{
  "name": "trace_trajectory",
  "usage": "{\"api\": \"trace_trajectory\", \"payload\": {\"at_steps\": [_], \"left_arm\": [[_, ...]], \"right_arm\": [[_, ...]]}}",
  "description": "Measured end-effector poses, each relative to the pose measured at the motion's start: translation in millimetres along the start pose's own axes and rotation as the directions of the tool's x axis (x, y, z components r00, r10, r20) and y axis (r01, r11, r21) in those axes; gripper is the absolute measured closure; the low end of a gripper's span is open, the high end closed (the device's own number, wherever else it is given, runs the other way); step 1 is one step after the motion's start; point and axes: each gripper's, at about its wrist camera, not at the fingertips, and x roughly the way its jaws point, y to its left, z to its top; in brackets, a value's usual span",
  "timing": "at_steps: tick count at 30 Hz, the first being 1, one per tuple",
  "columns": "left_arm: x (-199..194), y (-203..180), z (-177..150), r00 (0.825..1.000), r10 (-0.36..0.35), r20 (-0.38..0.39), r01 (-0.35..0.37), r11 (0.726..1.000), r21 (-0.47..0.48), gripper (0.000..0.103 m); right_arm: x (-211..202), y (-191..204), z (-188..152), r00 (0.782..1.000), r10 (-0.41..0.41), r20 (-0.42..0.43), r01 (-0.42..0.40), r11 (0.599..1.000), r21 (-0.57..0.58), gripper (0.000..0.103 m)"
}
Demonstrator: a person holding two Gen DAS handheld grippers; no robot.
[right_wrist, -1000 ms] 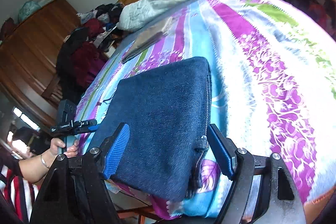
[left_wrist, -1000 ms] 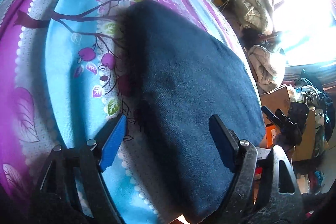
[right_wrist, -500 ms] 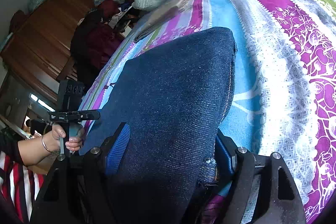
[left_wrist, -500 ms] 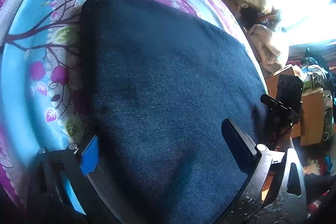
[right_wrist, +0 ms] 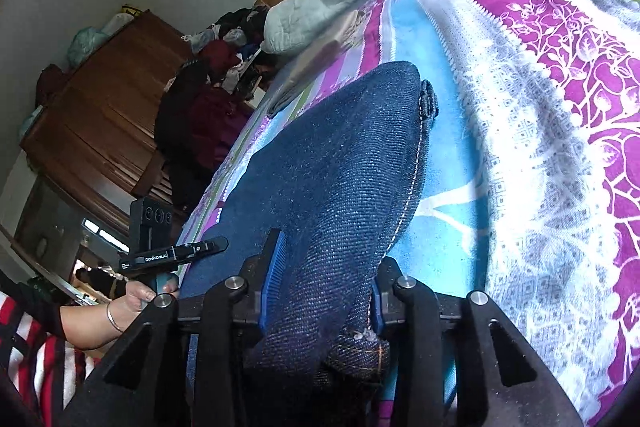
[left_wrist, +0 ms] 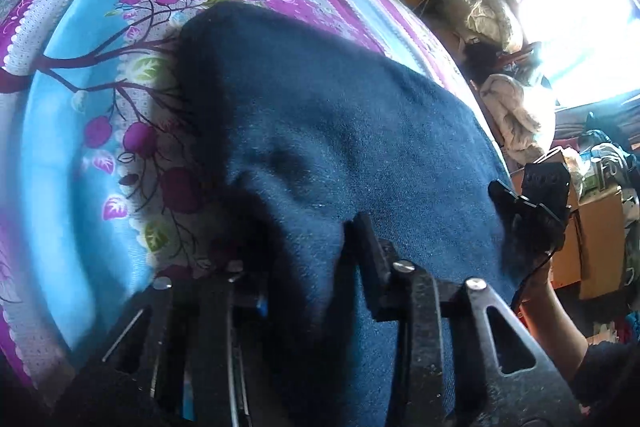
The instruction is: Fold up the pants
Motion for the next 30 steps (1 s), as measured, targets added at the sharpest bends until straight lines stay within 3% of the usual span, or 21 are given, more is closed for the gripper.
{"api": "trace_trajectory", "payload": {"at_steps": [5,11,15,18,21,24,27,28,30], "left_arm": [[-6,-7,2,0.998,-0.044,0.033,0.044,0.999,0.008,0.083],[-27,-7,8,0.985,-0.154,0.082,0.155,0.988,-0.010,0.084],[-55,-9,13,0.971,-0.190,0.148,0.193,0.981,-0.002,0.084],[-95,14,21,0.959,-0.182,0.217,0.193,0.981,-0.031,0.084],[-140,44,28,0.956,-0.130,0.263,0.146,0.988,-0.043,0.084],[-184,80,31,0.960,-0.022,0.279,0.039,0.998,-0.055,0.084],[-204,123,26,0.951,0.097,0.292,-0.074,0.993,-0.087,0.083],[-201,148,23,0.948,0.186,0.259,-0.153,0.978,-0.145,0.080],[-193,202,11,0.923,0.370,0.103,-0.323,0.894,-0.311,0.081]], "right_arm": [[-22,41,-4,0.992,-0.043,0.115,0.049,0.998,-0.050,0.077],[-17,121,8,0.991,-0.085,0.108,0.106,0.973,-0.207,0.080],[1,171,17,0.995,-0.053,0.090,0.076,0.957,-0.281,0.080],[29,205,25,0.998,0.021,0.064,-0.001,0.956,-0.293,0.080],[77,233,26,0.997,0.078,0.014,-0.070,0.951,-0.302,0.080],[144,251,22,0.991,0.122,-0.058,-0.133,0.953,-0.271,0.080],[218,242,9,0.991,0.048,-0.126,-0.075,0.972,-0.224,0.079],[242,233,2,0.985,-0.005,-0.173,-0.029,0.980,-0.196,0.077],[267,208,-9,0.960,-0.161,-0.229,0.132,0.982,-0.139,0.066]]}}
